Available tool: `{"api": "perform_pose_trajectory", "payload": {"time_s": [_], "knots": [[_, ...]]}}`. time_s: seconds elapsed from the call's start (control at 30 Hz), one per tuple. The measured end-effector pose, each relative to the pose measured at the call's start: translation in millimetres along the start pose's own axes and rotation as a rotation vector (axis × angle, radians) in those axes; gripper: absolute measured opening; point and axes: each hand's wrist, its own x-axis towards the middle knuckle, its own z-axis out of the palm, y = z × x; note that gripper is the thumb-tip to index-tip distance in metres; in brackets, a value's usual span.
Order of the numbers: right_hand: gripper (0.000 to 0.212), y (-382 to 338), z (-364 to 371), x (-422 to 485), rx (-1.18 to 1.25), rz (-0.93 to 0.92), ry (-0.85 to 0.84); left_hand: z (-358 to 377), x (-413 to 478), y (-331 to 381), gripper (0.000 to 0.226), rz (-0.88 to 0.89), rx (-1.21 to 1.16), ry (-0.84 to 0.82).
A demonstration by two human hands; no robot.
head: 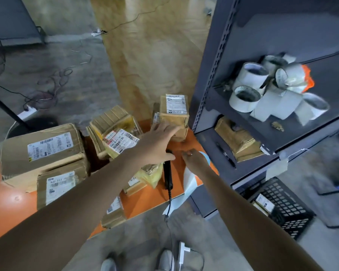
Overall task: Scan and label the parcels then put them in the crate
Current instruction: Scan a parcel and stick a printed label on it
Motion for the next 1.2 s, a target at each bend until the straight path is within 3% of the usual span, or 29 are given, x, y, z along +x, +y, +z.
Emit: {"api": "perform_pose_trajectory", "payload": {"time_s": [0.1,0.23,0.33,0.5,0.6,0.7,0.83,0.93,1.1,1.13,1.2], "knots": [[0.021,15,-12,-4,-0.143,0.064,-0.003,18,15,17,0.092,0.017,-0.018,-0.016],[0.046,41,-11,2,-0.285,0.061,0.001,35,27,31,0.091,0.007,-0.013,-0.033],[0.051,54,-4,6,-0.339,0.038,-0.003,46,29,34,0.091,-0.018,0.013,-0.068],[0.050,56,1,11,-0.447,0.071,0.071,55,34,34,0.088,-0.067,0.025,-0.086],[0.038,52,-1,14,-0.527,0.092,0.087,52,37,36,0.084,-0.049,0.007,-0.051],[0.025,52,-13,15,-0.436,0.083,0.125,48,38,37,0.084,-0.028,0.043,-0.034],[0.023,40,-39,4,-0.299,0.049,0.187,38,38,35,0.080,-0.057,0.027,0.016],[0.019,24,-51,-11,-0.101,-0.056,0.240,26,40,34,0.075,-0.158,-0.109,0.045],[0.032,-3,-63,-25,0.202,-0.179,0.278,-1,41,29,0.076,-0.345,-0.498,0.031],[0.031,-9,-64,-27,0.273,-0.193,0.275,-7,40,30,0.071,-0.388,-0.577,0.029],[0.027,-20,-63,-30,0.421,-0.220,0.255,-17,38,30,0.034,-0.422,-0.742,0.066]]}}
